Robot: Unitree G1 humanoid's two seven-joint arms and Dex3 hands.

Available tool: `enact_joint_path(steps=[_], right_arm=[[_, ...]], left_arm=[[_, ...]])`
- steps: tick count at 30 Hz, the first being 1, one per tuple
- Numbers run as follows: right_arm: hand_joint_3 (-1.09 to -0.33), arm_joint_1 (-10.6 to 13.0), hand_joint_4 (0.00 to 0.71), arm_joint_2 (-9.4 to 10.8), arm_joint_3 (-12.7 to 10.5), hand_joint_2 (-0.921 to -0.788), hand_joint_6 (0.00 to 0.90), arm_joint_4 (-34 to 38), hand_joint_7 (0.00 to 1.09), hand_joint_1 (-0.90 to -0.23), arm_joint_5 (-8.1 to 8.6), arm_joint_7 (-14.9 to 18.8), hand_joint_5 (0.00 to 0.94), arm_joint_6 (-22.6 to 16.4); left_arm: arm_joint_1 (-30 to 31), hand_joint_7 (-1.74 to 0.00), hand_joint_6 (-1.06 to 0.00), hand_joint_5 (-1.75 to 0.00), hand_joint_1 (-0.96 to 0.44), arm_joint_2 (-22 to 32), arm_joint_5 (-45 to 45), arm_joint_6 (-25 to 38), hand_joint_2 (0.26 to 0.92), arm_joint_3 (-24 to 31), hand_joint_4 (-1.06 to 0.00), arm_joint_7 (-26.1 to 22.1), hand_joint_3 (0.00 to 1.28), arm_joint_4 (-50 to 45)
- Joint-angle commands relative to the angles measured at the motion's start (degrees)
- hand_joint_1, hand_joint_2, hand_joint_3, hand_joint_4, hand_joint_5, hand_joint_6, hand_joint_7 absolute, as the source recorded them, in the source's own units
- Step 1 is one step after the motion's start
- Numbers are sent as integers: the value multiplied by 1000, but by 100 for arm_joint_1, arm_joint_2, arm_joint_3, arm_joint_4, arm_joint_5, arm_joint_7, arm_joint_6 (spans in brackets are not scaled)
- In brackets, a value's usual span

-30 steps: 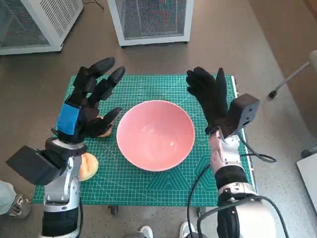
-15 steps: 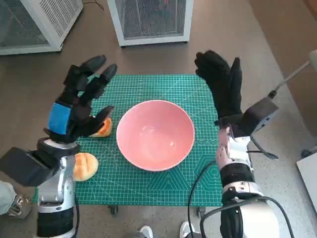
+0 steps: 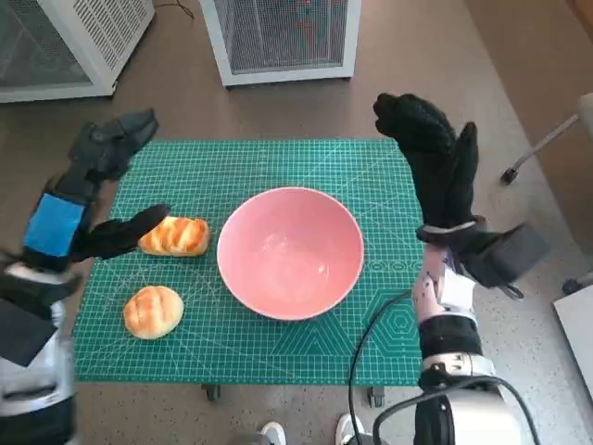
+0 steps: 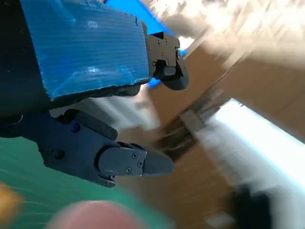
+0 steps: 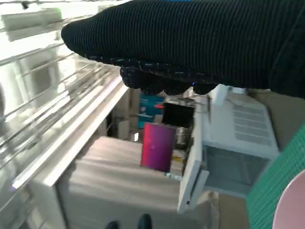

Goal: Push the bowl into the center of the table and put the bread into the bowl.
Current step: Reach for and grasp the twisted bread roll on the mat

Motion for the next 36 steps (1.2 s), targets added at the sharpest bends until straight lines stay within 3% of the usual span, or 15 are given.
enact_joint_path(steps=[1,5,9,12,17,21,28,36], right_arm=[[-656,284,226,-17,95,-921,360,-251,13,-596,89,124,6,52],[-655,370,232,-17,151,-921,361,-406,13,-597,86,84,7,42],[-653,429,233,-24,185,-921,360,-523,13,-601,87,39,7,68],[-650,447,234,-28,203,-921,360,-559,13,-605,94,24,6,86],[-649,462,235,-31,219,-921,360,-590,13,-605,98,10,6,104],[-651,501,237,-48,229,-921,359,-660,12,-596,86,-31,6,124],[-652,572,240,-34,272,-921,358,-825,11,-595,139,-2,6,207],[-652,666,244,-73,331,-921,358,-1007,11,-598,196,31,6,223]], left_arm=[[89,-245,0,1,-331,945,437,1139,807,-14,-27,-556,44,-595],[-13,-156,-7,1,-198,1336,740,2001,741,-247,-5,-795,13,-822],[-125,-139,-32,1,-43,1507,945,2425,727,-544,-1,-912,7,-807],[-159,-130,-47,1,46,1536,998,2544,726,-617,1,-936,7,-827],[-184,-122,-55,1,72,1540,1021,2628,726,-647,1,-948,7,-855],[-322,-70,-113,-1,171,1630,1699,2383,750,-1531,-12,-943,17,-227],[-624,-33,-146,-5,135,1563,2256,2061,751,-2143,-31,-868,14,394],[-1035,-19,-158,-6,1,1301,2760,1692,747,-2670,-51,-712,9,1185]])
